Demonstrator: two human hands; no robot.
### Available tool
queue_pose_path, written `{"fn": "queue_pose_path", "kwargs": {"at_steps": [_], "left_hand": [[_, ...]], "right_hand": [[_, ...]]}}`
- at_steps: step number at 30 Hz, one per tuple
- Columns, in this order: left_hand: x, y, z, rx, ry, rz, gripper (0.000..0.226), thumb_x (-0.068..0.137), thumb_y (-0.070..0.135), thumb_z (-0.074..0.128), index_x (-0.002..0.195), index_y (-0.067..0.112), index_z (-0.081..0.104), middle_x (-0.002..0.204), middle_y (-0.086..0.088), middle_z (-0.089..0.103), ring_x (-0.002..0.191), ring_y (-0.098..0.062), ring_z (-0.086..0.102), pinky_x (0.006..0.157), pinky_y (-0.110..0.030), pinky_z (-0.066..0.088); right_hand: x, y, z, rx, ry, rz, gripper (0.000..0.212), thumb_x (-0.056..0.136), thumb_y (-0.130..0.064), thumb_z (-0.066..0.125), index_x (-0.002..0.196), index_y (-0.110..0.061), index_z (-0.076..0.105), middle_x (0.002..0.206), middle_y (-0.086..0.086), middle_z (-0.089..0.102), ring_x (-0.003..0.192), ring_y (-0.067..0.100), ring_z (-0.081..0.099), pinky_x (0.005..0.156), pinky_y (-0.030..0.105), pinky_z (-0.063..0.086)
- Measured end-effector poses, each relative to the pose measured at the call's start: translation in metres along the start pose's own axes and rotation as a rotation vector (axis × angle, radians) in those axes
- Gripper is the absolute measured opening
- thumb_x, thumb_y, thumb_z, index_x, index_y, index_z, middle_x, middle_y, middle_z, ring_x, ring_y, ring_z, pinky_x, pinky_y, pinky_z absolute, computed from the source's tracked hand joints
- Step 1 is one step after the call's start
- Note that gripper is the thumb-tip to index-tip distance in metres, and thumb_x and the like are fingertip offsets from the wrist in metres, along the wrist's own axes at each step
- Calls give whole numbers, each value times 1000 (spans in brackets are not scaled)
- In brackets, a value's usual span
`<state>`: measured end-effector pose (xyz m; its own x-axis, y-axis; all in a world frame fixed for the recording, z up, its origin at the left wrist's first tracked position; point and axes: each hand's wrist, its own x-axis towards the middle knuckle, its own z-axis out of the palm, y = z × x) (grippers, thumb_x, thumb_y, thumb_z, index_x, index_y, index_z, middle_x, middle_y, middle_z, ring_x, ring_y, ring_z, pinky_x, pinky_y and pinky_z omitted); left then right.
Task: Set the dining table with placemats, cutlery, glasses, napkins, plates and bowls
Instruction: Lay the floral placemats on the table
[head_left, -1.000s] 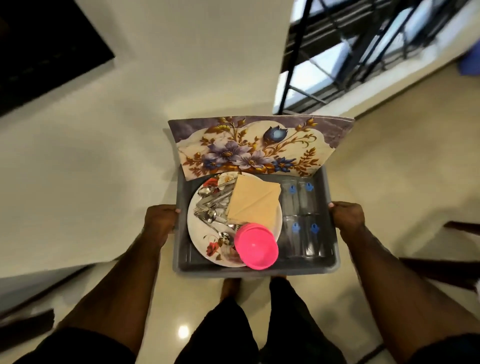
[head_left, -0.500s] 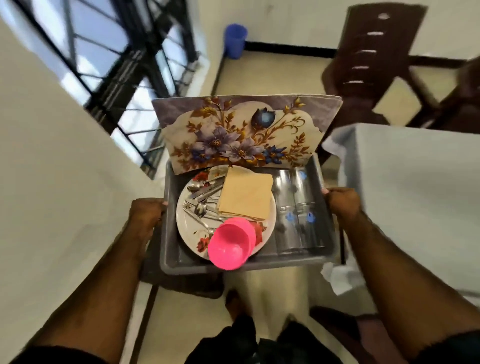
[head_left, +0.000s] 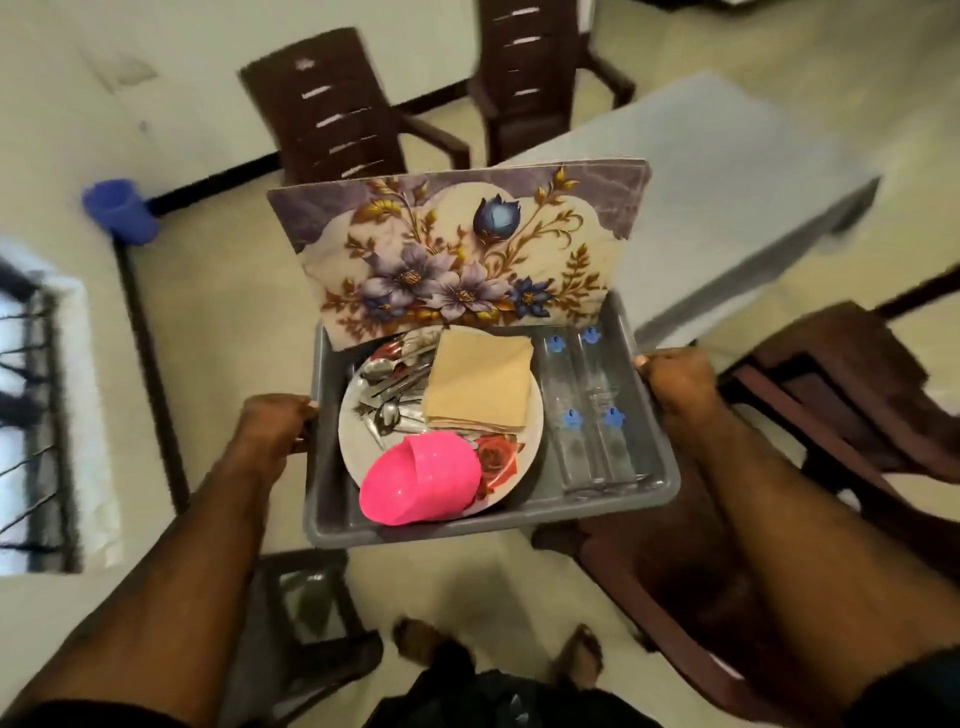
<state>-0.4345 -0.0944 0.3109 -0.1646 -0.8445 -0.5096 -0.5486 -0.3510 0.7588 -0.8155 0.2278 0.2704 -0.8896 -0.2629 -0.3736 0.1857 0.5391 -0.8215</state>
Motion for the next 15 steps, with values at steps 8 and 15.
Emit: {"fn": "queue_pose_path", "kwargs": {"at_steps": [8,15], "left_hand": [[-46,30,203,185,-332,122,13,88,-7,64,99,-4,71,81,-17,65,62,-27,58,46,-26,55],[-66,36,345,364,-454,133,19,71,10,80,89,3,78,79,-20,71,67,-28,65,64,-39,56]], "right_hand": [[-25,112,-198,25,343,196,19,86,-18,79,102,-8,81,97,10,78,92,27,72,86,34,57],[-76,209,-279,73,474,465,20,89,-14,71,106,-8,79,97,10,75,78,21,67,73,27,60]]}}
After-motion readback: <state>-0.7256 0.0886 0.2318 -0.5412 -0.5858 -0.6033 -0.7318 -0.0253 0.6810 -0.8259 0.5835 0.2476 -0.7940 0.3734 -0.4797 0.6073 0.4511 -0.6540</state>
